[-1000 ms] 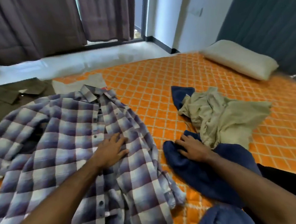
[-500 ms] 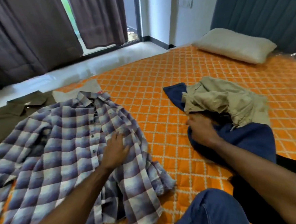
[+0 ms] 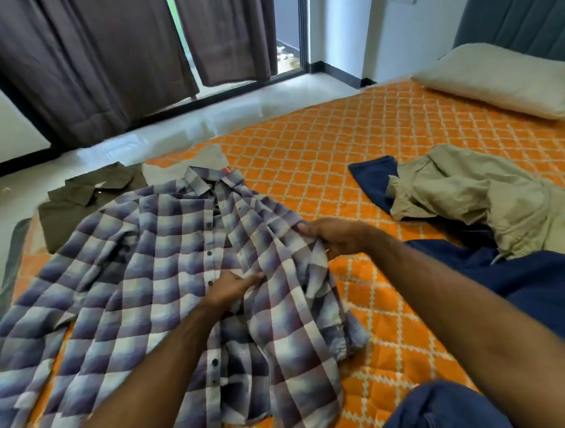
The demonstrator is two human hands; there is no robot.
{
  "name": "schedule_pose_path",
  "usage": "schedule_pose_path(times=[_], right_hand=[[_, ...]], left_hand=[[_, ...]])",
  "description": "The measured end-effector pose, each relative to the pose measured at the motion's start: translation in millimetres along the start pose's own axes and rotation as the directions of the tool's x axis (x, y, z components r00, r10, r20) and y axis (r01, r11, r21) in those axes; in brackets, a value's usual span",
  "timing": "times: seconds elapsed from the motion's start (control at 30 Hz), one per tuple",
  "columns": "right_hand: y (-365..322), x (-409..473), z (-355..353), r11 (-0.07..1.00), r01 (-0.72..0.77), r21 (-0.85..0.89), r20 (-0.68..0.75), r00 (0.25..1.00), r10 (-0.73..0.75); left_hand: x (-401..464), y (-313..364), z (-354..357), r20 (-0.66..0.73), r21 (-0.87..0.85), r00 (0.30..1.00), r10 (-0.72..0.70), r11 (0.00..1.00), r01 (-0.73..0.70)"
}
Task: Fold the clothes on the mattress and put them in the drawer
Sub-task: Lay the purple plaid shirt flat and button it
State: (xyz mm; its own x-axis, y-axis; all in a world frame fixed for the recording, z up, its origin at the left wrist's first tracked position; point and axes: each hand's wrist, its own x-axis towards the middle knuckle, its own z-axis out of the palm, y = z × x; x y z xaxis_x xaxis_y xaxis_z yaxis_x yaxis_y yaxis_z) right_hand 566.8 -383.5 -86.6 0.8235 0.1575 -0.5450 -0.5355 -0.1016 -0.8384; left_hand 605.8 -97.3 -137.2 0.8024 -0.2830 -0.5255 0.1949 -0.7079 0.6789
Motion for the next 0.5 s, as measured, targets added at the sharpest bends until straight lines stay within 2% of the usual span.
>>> schedule_pose_path(times=[0.1, 0.2, 0.27, 0.33, 0.37, 0.4, 0.43, 0.47, 0.5], right_hand=[[-10.7, -4.5, -20.0, 0.996, -0.09, 0.017, 0.051, 0.995, 0.089], [-11.1, -3.8, -15.7, 0.994, -0.098, -0.041, 0.061, 0.993, 0.1], [-16.4, 2.7, -26.9, 0.98, -0.079, -0.184, -0.022, 0.997, 0.076], [-28.7, 7.6, -52.0, 0.907, -0.085, -0.411, -0.245, 0.969, -0.021], [-38.3, 5.8, -65.2, 0.846, -0.117, -0.519, -0.419, 0.898, -0.133], [-46.6, 1.1, -74.9, 0.78, -0.161, -0.604, -0.576, 0.765, -0.289], [-49.6, -4.0, -79.8, 0.729, -0.214, -0.65, -0.672, 0.61, -0.42], [-52.0, -13.5, -79.0, 0.694, -0.246, -0.677, -0.7, 0.506, -0.504], [-45.5, -15.5, -74.8, 0.674, -0.227, -0.703, -0.68, 0.493, -0.543]], left_hand=[[16.1, 6.2, -0.8, 0.084, -0.028, 0.995, -0.051, 0.998, 0.053], [15.8, 9.1, -0.2, 0.124, 0.046, 0.992, 0.037, 0.998, -0.043], [14.5, 5.3, 2.6, 0.118, 0.125, 0.987, 0.111, 0.984, -0.126], [11.7, 2.4, 4.5, 0.075, 0.135, 0.986, 0.149, 0.978, -0.158], [10.0, 3.1, 5.0, 0.057, 0.137, 0.986, 0.158, 0.977, -0.164], [8.1, 3.9, 5.7, 0.054, 0.149, 0.985, 0.162, 0.974, -0.168], [5.5, 5.3, 7.3, 0.06, 0.178, 0.984, 0.168, 0.968, -0.177], [1.2, 9.9, 7.8, 0.066, 0.229, 0.981, 0.18, 0.955, -0.191], [-2.7, 12.3, 8.1, 0.072, 0.293, 0.979, 0.192, 0.934, -0.205]])
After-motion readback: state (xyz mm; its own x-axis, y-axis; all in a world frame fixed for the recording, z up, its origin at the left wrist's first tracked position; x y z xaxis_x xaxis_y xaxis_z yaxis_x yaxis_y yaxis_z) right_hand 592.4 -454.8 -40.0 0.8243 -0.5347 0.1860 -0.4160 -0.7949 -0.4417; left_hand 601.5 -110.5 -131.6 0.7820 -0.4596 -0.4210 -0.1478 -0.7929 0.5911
